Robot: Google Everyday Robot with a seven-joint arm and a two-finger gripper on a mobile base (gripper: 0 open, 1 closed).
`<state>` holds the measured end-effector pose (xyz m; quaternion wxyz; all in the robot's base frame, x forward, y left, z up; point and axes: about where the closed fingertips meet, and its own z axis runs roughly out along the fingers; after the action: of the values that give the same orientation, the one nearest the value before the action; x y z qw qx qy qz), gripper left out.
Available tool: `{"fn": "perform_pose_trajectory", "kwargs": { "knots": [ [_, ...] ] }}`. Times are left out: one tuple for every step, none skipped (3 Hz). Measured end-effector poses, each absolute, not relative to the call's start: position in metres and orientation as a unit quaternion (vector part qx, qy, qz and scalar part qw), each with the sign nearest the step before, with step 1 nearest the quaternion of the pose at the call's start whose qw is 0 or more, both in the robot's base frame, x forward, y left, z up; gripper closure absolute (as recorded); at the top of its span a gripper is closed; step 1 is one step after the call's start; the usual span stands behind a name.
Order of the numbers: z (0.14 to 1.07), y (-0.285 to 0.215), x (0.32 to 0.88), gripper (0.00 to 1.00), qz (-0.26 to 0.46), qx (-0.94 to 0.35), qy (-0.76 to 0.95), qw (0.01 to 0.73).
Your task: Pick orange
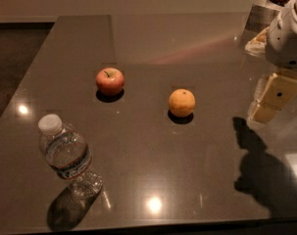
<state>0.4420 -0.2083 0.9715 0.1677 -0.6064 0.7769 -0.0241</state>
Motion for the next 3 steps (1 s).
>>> {"fn": "perform_pose_trajectory", "kwargs": {
  "knots": [
    [0.959,-0.195,0.450,0.00,0.000,-0.605,0.776,0.179],
    [0.933,-0.176,0.466,0.00,0.042,-0.595,0.778,0.196],
    [0.916,-0.165,0.481,0.00,0.062,-0.586,0.781,0.207]
  ]
}}
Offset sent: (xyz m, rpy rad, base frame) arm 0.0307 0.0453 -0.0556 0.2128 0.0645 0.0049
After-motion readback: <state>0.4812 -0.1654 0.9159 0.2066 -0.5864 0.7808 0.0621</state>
